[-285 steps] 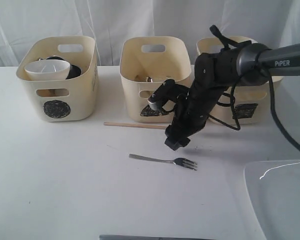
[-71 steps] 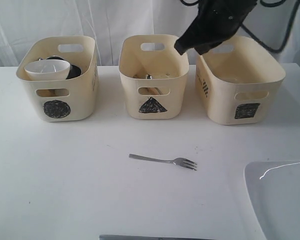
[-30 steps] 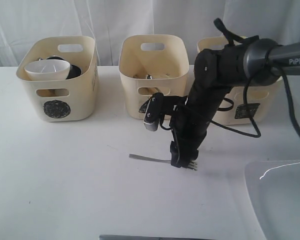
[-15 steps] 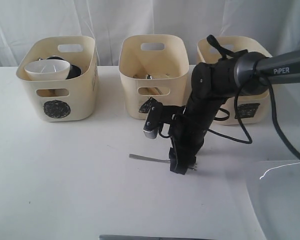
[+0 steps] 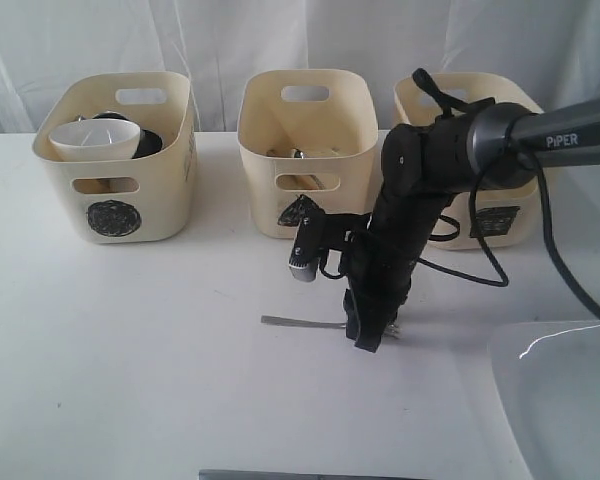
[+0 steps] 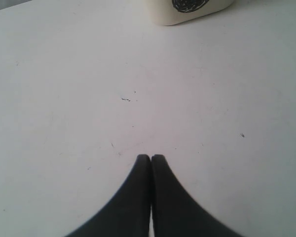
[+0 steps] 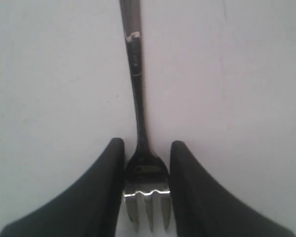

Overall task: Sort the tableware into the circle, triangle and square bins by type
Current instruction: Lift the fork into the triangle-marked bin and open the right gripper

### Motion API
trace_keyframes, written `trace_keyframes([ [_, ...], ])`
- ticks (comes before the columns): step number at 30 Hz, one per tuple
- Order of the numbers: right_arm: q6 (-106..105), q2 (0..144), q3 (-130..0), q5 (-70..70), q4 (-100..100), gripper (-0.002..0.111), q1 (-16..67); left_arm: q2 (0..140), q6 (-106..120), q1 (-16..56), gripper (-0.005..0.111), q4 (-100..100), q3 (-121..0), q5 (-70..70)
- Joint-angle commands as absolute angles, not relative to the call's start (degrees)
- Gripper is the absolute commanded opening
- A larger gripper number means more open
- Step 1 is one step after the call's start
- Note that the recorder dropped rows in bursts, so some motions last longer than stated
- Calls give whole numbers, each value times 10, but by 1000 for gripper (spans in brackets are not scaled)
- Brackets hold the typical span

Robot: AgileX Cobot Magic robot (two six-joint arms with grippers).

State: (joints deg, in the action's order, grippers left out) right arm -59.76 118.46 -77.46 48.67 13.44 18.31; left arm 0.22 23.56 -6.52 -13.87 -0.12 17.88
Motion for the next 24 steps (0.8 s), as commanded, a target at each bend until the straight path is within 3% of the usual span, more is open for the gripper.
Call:
trace_keyframes([
  [1, -602, 1155, -765, 513, 145, 0, 183, 0, 236, -66, 0, -144, 0, 180],
  [15, -596, 1050, -765, 521, 156, 0, 183, 0, 236, -66, 0, -144, 0, 180],
  [24, -471, 981, -773, 271, 157, 0, 183, 0, 236, -66, 0, -144, 0, 180],
])
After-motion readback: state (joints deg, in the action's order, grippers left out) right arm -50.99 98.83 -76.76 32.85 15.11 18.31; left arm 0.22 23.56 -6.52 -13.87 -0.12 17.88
